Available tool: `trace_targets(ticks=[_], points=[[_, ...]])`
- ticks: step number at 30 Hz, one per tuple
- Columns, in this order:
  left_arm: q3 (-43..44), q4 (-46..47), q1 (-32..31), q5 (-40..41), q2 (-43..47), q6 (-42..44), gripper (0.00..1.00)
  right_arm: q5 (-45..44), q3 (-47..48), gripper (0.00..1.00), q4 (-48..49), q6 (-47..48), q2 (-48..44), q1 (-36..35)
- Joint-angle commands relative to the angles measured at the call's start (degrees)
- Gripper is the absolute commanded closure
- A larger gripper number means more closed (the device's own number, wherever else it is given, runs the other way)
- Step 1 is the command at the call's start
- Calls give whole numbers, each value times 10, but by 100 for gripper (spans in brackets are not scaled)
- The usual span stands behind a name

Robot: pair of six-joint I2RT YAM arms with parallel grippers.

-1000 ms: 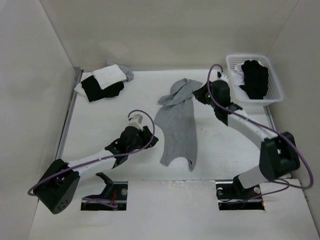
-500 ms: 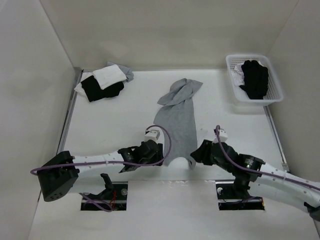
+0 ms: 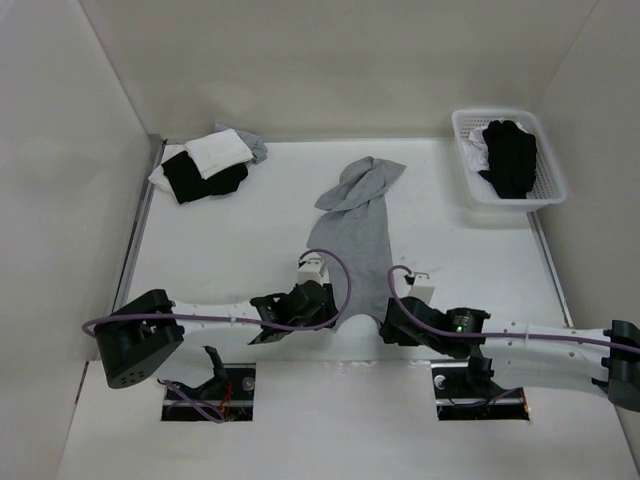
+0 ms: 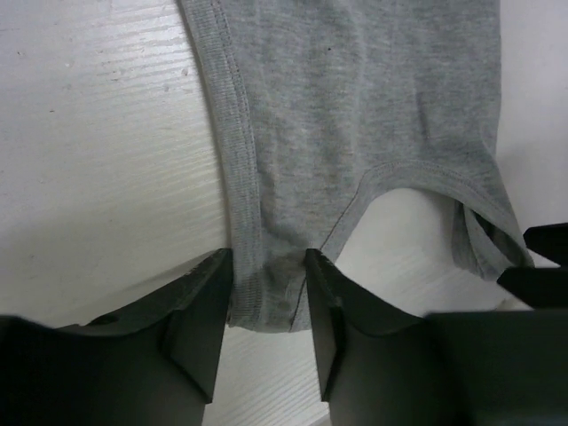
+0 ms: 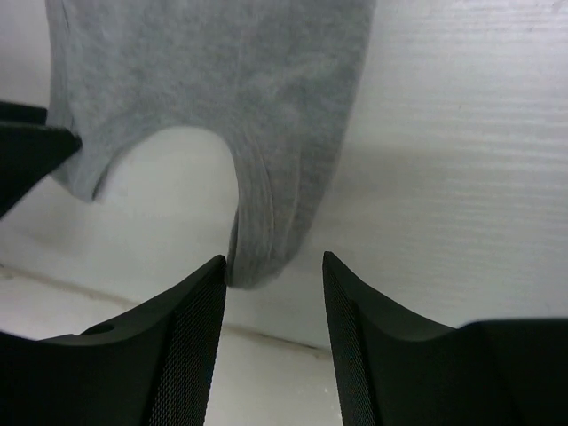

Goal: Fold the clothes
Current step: Flatten the tank top out

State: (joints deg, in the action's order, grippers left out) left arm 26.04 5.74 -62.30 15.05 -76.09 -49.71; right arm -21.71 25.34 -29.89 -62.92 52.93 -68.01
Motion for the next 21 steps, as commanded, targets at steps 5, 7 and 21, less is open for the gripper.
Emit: trace_targets(ticks=[5,7,21], points=[[8,-25,-2,-26,-36,0,79,58,-15,50,141,75,22,73],[9,-24,-6,-29,-39,1,87,82,-18,58,160,85,39,78],[247,-192,12,122,304,136,100,-82,323,100,-80,218,-163,21]])
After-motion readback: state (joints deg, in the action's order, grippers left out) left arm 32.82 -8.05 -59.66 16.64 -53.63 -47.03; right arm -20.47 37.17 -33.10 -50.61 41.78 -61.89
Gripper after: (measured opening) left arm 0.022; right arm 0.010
